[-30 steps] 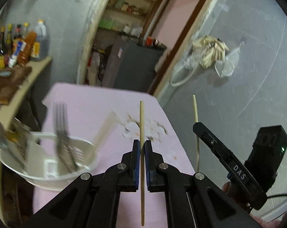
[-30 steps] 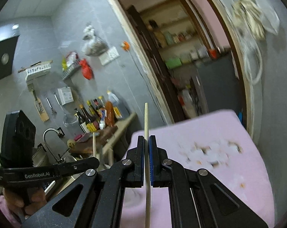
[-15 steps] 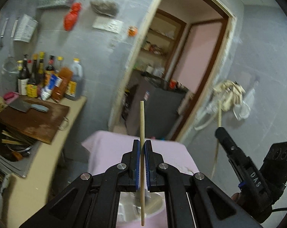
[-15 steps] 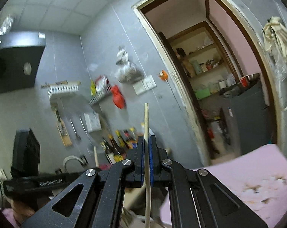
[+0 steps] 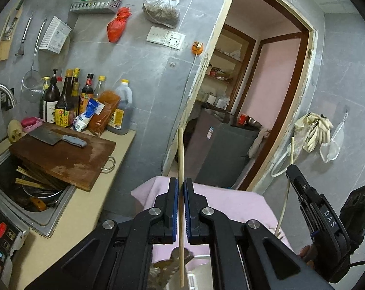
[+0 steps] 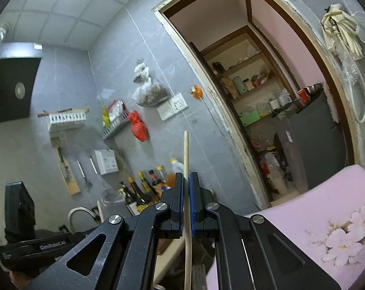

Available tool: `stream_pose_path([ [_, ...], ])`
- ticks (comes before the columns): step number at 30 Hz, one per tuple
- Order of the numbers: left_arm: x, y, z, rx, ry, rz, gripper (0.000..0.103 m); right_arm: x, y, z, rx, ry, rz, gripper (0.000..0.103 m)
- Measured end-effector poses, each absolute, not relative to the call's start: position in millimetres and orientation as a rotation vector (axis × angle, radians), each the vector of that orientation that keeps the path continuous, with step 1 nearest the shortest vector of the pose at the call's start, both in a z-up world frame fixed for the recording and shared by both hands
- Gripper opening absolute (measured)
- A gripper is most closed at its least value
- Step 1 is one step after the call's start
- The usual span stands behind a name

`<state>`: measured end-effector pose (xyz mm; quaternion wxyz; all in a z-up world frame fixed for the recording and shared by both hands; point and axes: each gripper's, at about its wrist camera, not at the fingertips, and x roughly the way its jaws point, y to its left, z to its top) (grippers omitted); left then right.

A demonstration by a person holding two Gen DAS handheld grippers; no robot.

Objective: Organize utensils
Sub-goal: 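Lift both chopsticks upright and carry them over the white caddy with both tools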

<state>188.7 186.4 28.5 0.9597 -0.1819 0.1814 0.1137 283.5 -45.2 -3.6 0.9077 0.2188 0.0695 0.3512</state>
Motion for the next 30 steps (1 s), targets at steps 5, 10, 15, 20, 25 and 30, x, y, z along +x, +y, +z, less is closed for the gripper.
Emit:
stream_pose_path([
  [5, 189, 187, 8, -0.364, 0.365, 0.237, 0.005, 291, -45, -26, 0.463, 0.179, 0.691, 0.004],
  [10, 191, 185, 0, -0.350, 0.360, 0.241, 0.005, 294, -48, -42, 0.481, 0.199, 0.658, 0.004],
  [15, 195, 179, -7, -0.316, 0.372, 0.238, 0.005, 294, -50, -47, 0.477, 0.198, 0.642, 0.004],
  [20, 196, 173, -11, -0.296, 0.388, 0.234, 0.005, 292, -49, -49, 0.467, 0.206, 0.637, 0.004],
  [25, 198, 171, -14, -0.290, 0.408, 0.238, 0.005, 286, -50, -47, 0.419, 0.202, 0.636, 0.004],
  [30, 202, 169, -15, -0.275, 0.440, 0.254, 0.005, 284, -53, -46, 0.391, 0.218, 0.635, 0.004],
])
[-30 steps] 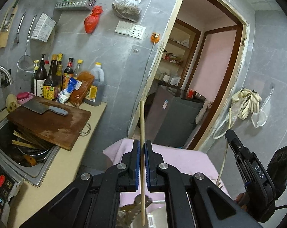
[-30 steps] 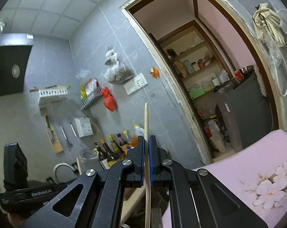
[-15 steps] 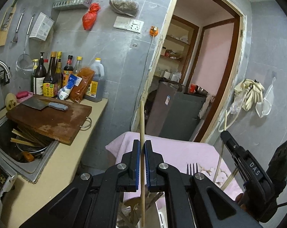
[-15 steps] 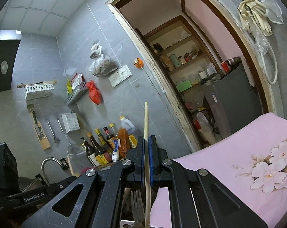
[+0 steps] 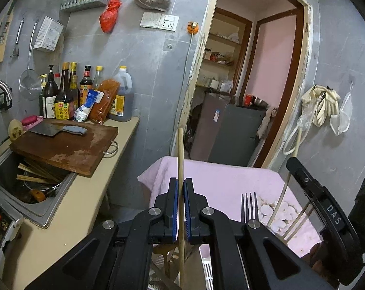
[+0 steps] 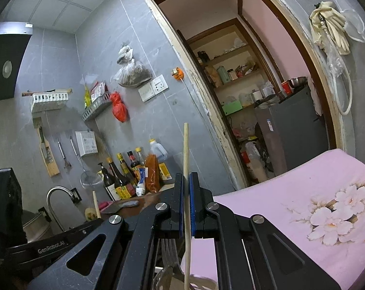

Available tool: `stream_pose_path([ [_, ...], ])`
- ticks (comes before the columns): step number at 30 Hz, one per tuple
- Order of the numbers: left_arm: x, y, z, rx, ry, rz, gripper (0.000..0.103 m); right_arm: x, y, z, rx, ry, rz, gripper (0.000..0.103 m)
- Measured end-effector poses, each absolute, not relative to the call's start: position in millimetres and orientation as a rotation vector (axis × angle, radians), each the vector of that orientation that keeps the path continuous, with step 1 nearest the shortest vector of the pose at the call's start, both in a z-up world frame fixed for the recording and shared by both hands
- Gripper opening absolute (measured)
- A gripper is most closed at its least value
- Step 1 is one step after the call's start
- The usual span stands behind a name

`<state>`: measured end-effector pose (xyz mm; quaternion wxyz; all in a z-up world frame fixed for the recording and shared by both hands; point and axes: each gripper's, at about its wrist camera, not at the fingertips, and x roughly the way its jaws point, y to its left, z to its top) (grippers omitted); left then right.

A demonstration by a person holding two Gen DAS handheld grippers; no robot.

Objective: Organize utensils
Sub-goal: 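Lift both chopsticks upright and carry them over the white caddy with both tools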

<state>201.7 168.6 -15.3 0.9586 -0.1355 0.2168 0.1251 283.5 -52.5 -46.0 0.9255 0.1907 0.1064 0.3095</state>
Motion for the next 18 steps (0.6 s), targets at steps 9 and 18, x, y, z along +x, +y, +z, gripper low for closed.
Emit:
stream_pose_path([
  [9, 201.9, 165.6, -16.1, -0.276, 0.460, 0.248, 0.005, 281.1, -55.2, -45.1, 0.366, 0.243, 0.644, 0.004],
  [18, 200.1, 171.0, -17.8, -0.313, 0.464, 0.240, 0.005, 280.1, -53.5, -43.9, 0.334, 0.273, 0.655, 0.005],
])
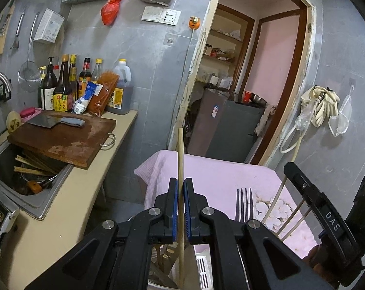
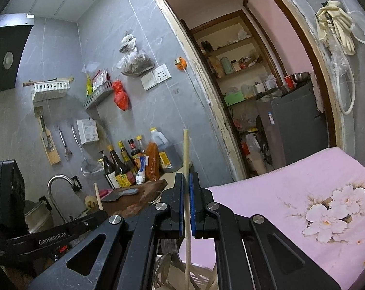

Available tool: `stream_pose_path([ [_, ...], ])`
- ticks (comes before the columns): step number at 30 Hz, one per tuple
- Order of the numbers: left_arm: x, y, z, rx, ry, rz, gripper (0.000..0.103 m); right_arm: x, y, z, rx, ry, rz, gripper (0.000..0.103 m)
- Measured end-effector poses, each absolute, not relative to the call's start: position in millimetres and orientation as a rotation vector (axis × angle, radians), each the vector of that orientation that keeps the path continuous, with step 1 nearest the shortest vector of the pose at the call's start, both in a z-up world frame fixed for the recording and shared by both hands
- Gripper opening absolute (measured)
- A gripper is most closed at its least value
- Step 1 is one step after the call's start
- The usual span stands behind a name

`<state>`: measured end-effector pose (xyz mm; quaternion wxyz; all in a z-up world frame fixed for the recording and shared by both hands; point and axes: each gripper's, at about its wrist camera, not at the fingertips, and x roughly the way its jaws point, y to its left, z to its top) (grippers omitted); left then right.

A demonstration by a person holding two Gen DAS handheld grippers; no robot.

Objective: Organize utensils
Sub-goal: 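Lift both chopsticks upright and carry them over the white caddy with both tools, then open the left tool to drop its chopstick while the right tool releases the other into the caddy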

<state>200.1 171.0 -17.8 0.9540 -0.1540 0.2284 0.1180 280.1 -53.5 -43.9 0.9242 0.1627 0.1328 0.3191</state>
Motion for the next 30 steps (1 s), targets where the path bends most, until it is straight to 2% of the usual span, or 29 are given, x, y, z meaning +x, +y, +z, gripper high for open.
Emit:
stream_pose_path([
  [10, 197, 175, -20, -0.323, 0.475, 0.225, 0.005, 278, -51, -43, 0.317, 0.291, 0.664, 0.006],
  [20, 193, 174, -18, -0.320, 0.483, 0.197, 0.007, 273, -52, -40, 0.305, 0.283, 0.662, 0.017],
  [23, 192, 174, -17, -0.318, 0.483, 0.191, 0.017, 271, -53, -39, 0.300, 0.281, 0.657, 0.019],
  [25, 192, 173, -17, -0.318, 0.480, 0.194, 0.029, 269, -56, -38, 0.302, 0.279, 0.650, 0.023],
  [30, 187, 170, -13, -0.312, 0.464, 0.190, 0.043, 264, -66, -33, 0.298, 0.273, 0.629, 0.027],
])
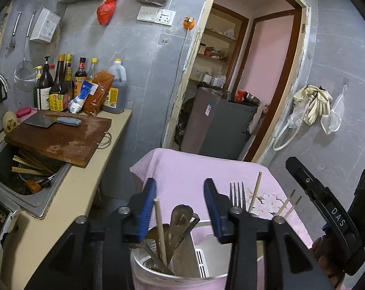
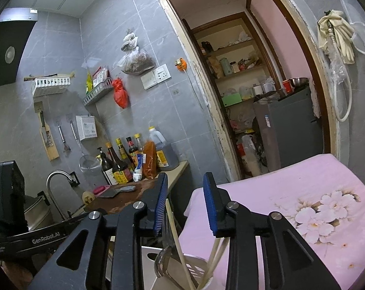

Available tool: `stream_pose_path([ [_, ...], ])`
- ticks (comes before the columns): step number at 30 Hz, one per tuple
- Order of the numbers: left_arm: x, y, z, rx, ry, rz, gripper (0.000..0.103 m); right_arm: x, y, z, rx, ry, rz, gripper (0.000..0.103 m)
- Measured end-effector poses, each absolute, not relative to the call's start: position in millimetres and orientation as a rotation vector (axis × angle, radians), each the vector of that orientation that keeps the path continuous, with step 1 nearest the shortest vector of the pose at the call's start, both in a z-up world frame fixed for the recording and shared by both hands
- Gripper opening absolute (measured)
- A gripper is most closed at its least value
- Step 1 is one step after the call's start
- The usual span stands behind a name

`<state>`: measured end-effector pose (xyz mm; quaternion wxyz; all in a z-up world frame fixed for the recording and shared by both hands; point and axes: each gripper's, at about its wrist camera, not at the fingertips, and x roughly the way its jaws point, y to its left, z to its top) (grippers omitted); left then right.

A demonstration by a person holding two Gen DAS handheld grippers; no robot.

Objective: Organize utensils
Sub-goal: 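Open the left tool to drop its chopstick while the right tool releases the other into the caddy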

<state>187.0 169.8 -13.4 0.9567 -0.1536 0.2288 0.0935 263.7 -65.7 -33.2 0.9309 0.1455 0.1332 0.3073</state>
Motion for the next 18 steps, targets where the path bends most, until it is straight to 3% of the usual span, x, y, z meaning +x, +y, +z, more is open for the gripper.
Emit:
stream_pose_path([
  [8, 177, 161, -2, -0.289, 0.433, 0.182, 0.067, 252, -80, -22, 0.284, 0.264, 0.590, 0.043],
  [13, 170, 157, 4, -0.290, 0.427, 0.182, 0.088, 241, -93, -14, 0.263, 0.269, 0.553, 0.054],
  [18, 165, 151, 8, -0.275, 0.430, 0.183, 0.099, 231, -109, -5, 0.236, 0.287, 0.513, 0.069],
])
